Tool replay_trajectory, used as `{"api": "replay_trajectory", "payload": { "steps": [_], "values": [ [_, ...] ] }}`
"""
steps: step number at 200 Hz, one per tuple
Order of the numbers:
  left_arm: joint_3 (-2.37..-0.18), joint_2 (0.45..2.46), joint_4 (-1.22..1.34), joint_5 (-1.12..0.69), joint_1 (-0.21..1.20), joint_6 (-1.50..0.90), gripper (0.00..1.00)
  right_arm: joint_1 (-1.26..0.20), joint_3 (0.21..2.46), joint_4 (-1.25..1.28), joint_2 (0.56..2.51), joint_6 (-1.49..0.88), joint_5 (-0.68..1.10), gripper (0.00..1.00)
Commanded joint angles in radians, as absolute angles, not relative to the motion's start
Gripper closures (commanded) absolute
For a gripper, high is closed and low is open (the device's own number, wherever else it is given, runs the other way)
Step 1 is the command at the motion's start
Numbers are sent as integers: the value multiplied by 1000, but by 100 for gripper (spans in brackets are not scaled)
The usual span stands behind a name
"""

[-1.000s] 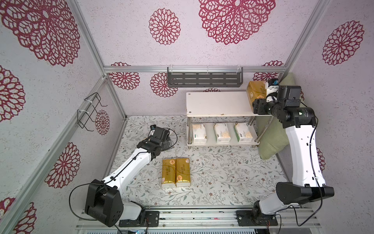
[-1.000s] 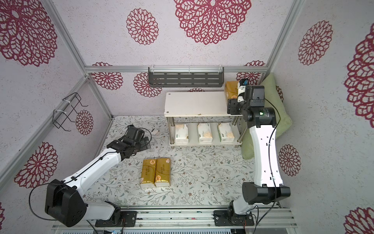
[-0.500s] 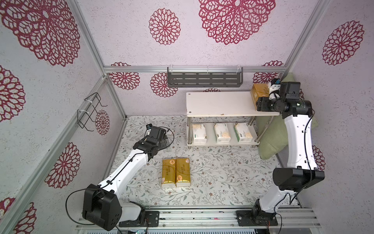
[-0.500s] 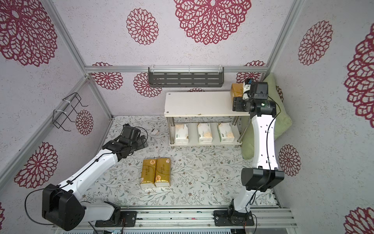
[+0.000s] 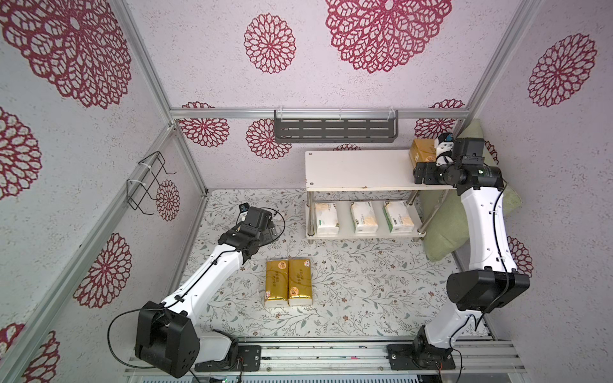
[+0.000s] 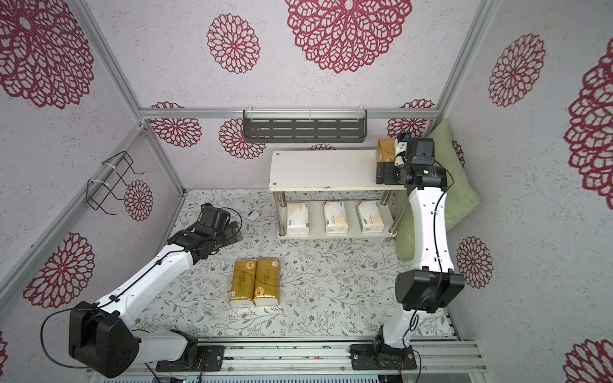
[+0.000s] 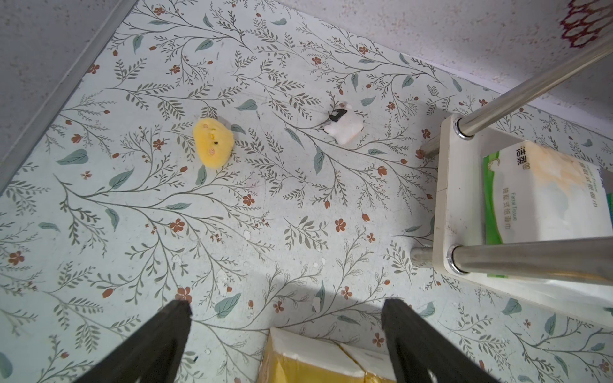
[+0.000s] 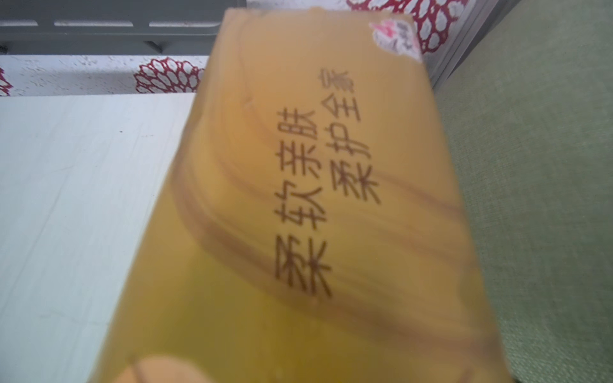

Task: Place the tissue boxes on the shelf by color
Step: Place a box of tissues on the shelf.

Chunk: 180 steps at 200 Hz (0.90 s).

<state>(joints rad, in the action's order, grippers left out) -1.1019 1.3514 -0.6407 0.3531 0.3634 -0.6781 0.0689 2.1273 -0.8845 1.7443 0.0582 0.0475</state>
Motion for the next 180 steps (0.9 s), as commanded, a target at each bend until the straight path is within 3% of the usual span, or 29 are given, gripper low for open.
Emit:
{"api": "replay_trajectory", "payload": {
  "steps": [1,115,180],
  "values": [
    [-1094,1336,-630,362,356,-685,3,72,2135,-827,1706,87,91,6],
    [-1090,1326,-637,370,356,-690,3,72,2123,-804,1727,70,94,8],
    [-1089,1324,-640,368,356,-693,3,72,2090,-778,1711,59,82,1]
  ]
}}
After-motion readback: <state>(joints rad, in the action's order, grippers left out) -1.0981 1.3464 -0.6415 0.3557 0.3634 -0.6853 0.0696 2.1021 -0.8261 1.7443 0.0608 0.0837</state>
